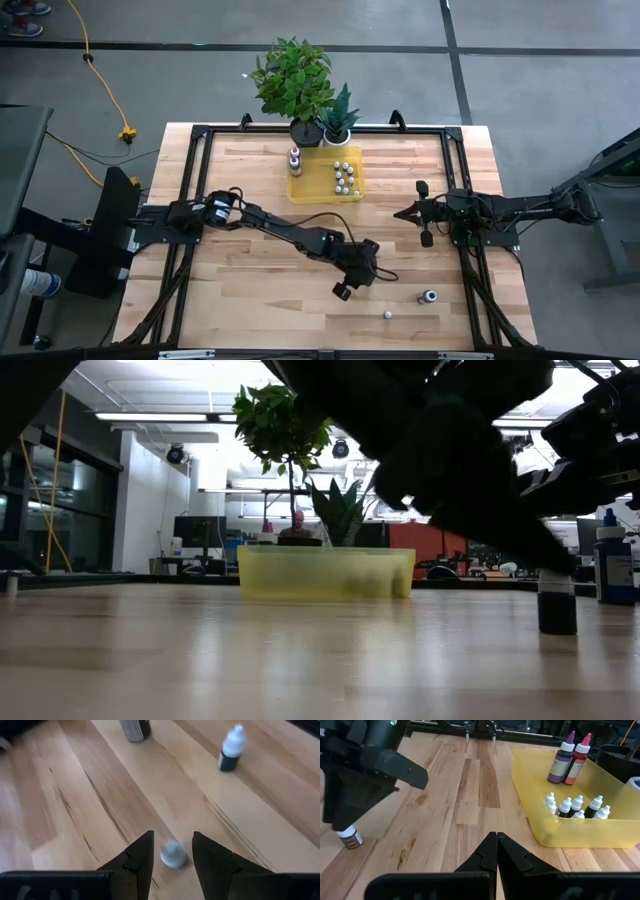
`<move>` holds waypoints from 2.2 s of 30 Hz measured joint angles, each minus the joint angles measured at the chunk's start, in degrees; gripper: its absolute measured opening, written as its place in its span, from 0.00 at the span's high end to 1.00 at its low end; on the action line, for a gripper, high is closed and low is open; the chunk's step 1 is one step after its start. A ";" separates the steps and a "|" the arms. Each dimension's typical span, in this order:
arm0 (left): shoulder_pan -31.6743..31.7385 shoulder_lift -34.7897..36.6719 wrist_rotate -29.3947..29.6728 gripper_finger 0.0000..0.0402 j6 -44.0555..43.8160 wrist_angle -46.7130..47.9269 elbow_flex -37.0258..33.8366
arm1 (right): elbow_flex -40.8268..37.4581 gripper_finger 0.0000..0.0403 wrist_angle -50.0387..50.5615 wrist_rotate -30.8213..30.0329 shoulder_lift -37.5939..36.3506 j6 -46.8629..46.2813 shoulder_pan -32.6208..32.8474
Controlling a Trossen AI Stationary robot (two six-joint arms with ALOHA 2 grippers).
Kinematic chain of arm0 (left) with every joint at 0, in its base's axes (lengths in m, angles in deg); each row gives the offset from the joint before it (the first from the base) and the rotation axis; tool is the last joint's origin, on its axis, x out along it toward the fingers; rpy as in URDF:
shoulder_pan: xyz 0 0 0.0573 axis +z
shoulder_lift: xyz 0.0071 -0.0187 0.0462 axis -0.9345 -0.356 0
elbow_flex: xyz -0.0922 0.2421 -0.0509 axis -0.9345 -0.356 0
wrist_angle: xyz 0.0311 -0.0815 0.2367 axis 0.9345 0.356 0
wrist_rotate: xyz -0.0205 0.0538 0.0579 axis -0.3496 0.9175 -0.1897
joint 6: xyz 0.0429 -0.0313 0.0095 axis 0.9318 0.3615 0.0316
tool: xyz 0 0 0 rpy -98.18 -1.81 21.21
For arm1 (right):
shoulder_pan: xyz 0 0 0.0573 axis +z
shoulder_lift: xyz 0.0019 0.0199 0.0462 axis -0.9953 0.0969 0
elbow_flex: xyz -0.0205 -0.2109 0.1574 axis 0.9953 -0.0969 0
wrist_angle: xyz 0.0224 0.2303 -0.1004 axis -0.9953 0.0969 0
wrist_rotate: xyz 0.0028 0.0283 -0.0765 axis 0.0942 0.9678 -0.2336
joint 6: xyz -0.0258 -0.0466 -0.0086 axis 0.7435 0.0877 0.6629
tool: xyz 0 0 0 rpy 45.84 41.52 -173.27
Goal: Pick & Place food coloring
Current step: Put the small brown food coloring bottle into the yellow bin
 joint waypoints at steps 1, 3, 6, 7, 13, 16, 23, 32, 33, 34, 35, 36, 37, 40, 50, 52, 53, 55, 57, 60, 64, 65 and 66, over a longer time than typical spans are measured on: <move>0.01 -0.23 0.04 0.68 0.00 -0.46 0.12 | 0.00 1.00 0.02 0.00 0.00 -0.01 -0.01; 0.07 -0.55 0.21 0.68 0.00 0.35 -0.08 | 0.00 1.00 0.01 0.00 0.00 -0.02 -0.01; 0.04 -0.62 0.16 0.68 -0.01 -0.42 -0.11 | 0.00 1.00 0.02 0.00 0.00 -0.01 -0.01; 0.04 -0.51 0.14 0.68 -0.08 -0.64 -0.05 | 0.00 1.00 0.02 0.00 0.00 0.00 -0.02; 0.04 -0.51 0.12 0.68 -0.20 -0.39 -0.05 | 0.00 1.00 0.02 0.00 0.00 -0.01 -0.01; 0.04 -0.51 0.12 0.68 -0.22 -0.31 -0.05 | 0.00 1.00 0.02 0.00 0.00 -0.02 0.00; 0.39 -0.51 0.12 0.68 -1.13 -0.37 -0.05 | 0.00 1.00 0.02 -0.01 0.00 -0.02 -0.01; 0.42 -0.51 -0.11 0.68 -1.55 -0.31 -0.05 | 0.00 1.00 0.02 0.00 0.00 0.00 -0.02; 0.42 -0.51 -0.12 0.68 -1.55 -0.33 -0.05 | 0.00 1.00 0.02 -0.02 0.00 0.00 -0.01; 0.42 -0.51 -0.15 0.68 -1.55 -0.33 -0.05 | 0.00 1.00 0.02 -0.02 0.00 0.00 0.00; 0.42 -0.51 -0.18 0.68 -1.55 -0.33 -0.05 | 0.00 1.00 0.02 -0.01 0.00 -0.02 -0.01; 0.42 -0.51 -0.19 0.68 -1.55 -0.30 -0.05 | 0.00 1.00 0.02 -0.01 0.00 -0.01 -0.02; 0.42 -0.51 -0.21 0.69 -1.55 -0.30 -0.05 | 0.01 1.00 0.02 -0.01 0.00 -0.02 0.00; 0.42 -0.51 -0.23 0.71 -1.77 -0.30 -0.05 | 0.00 1.00 0.02 -0.02 0.00 0.00 0.00; 0.42 -0.46 -0.45 0.89 -2.81 -0.09 -0.03 | 0.00 1.00 0.02 0.00 0.00 -0.01 -0.01; 0.42 -0.46 -0.45 0.90 -4.20 -0.09 -0.03 | 0.00 1.00 0.02 -0.02 0.00 -0.02 -0.01; 0.42 -0.46 -0.43 0.90 -4.79 -0.10 -0.03 | 0.00 1.00 0.02 -0.02 0.00 -0.02 -0.01; 0.42 -0.46 0.04 0.90 -6.11 -0.16 -0.03 | 0.00 1.00 0.02 -0.02 0.00 0.00 0.00; 0.42 -0.14 0.32 0.90 -7.66 0.07 -0.03 | 0.00 1.00 0.02 -0.02 0.00 0.00 -0.01; 0.42 1.08 1.36 0.90 -10.81 0.39 -0.08 | 0.00 1.00 0.02 -0.02 0.00 -0.01 -0.02; 0.42 3.45 4.79 0.90 -15.86 1.05 -0.08 | 0.00 1.00 0.02 -0.02 0.00 -0.01 -0.02; 0.52 3.96 5.58 0.90 -17.21 1.22 -0.08 | 0.00 1.00 0.02 -0.02 0.00 0.00 -0.02; 0.71 4.53 6.21 0.90 -18.44 1.52 -0.08 | 0.00 1.00 0.02 -0.02 0.00 0.00 0.00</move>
